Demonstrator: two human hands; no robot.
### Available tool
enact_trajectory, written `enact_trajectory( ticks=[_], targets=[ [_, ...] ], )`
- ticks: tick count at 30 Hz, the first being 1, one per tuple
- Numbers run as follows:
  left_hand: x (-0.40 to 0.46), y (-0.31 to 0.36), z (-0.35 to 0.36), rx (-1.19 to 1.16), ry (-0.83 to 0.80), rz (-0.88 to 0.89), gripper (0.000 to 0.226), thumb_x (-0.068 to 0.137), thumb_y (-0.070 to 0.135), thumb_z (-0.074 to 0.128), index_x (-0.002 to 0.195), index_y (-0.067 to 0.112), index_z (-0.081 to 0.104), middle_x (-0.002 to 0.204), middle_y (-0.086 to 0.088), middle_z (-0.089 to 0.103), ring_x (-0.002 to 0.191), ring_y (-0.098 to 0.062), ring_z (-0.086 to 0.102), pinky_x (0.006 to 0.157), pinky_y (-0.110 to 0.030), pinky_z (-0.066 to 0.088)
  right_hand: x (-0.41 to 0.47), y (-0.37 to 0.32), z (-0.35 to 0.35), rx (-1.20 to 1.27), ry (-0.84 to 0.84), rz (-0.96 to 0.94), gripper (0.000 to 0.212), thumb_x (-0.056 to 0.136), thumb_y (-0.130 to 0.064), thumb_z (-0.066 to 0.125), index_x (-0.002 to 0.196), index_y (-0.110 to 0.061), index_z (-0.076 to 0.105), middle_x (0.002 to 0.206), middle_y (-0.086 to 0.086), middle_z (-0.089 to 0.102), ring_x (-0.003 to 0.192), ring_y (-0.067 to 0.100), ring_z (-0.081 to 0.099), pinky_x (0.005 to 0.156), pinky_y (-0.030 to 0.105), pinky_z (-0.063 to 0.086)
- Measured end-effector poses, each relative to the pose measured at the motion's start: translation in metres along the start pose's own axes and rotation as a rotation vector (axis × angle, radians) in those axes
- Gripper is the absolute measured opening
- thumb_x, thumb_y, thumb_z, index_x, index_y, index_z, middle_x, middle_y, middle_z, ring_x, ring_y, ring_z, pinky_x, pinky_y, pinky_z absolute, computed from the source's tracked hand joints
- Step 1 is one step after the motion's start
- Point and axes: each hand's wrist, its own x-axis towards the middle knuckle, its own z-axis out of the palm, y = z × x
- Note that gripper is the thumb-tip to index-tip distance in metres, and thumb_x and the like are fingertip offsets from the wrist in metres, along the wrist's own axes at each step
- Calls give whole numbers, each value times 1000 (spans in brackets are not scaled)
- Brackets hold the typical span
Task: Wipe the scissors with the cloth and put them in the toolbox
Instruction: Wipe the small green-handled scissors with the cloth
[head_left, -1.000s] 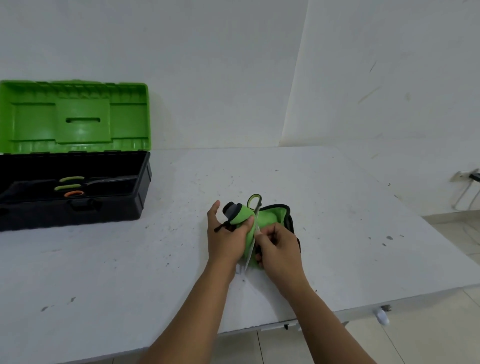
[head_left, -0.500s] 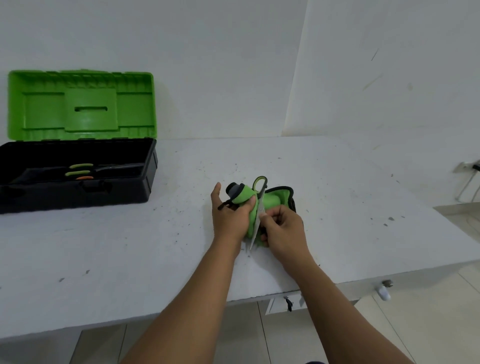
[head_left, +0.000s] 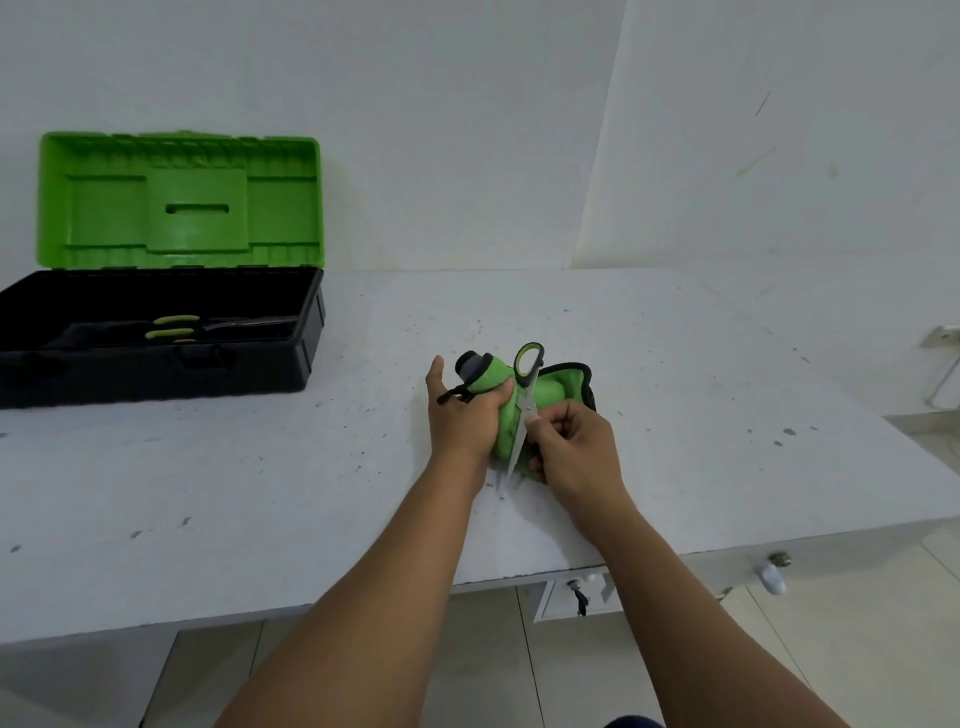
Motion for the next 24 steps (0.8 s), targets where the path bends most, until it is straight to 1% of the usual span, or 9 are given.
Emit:
enact_trajectory(
  ticks=[3,5,9,10,13,16,19,22,24],
  targets=[
    [-1,3,5,-44,42,-9,99,89,7,81,163,35,22,118,3,70,110,-19,70,106,-45,55,-2,1,-1,16,9,2,15,100,-7,64,85,-3,61,65,8,59,49,15,54,50,27,49],
    [-2,2,6,-41,29,25,94,90,9,80,162,35,25,112,7,71,107,-13,71,105,-41,56,-3,0,-2,33,24,8,15,99,-6,63,84,-4,60,65,10,58,49,17,54,49,27,49],
    [-12,-4,1,89,-140,93,92,90,14,82,161,33,27,113,7,77,108,-8,73,105,-36,56,1,1,-1,23,72,-15,17,95,-9,62,80,-3,59,66,10,58,57,21,54,54,32,49],
    [-13,-5,0,116,-157,99,92,89,14,83,160,33,28,114,6,77,108,-8,73,106,-37,56,1,2,0,1,69,-24,18,95,-11,62,80,-2,59,67,10,58,59,22,54,55,34,49],
    [-8,-5,-1,79,-114,79,92,86,11,85,157,38,33,118,0,75,110,-17,74,104,-43,57,1,3,4,-60,58,-52,18,96,-15,63,81,-5,61,68,9,59,60,21,52,58,37,48],
    [-1,-4,1,10,-72,53,94,86,7,84,157,38,31,115,0,75,109,-21,74,104,-48,58,2,4,4,-72,59,-62,16,96,-13,65,82,-6,63,69,9,60,60,20,52,57,36,47],
    [2,-3,3,-58,-38,37,93,87,3,81,158,37,31,111,2,75,107,-21,74,104,-48,58,1,5,3,-88,61,-73,16,96,-14,66,83,-5,64,70,10,62,61,19,52,57,35,48],
    [4,-1,4,-82,-17,33,94,88,3,80,160,37,29,119,0,73,109,-19,72,103,-44,57,-1,5,2,-99,76,-72,16,96,-12,66,81,-7,63,68,7,60,57,15,49,52,26,44],
    [3,-1,4,-82,-10,31,95,89,3,79,161,36,27,118,3,72,107,-16,71,100,-40,58,-2,4,2,-117,91,-72,15,95,-12,67,82,-5,64,67,6,59,54,13,47,50,21,42]
  ],
)
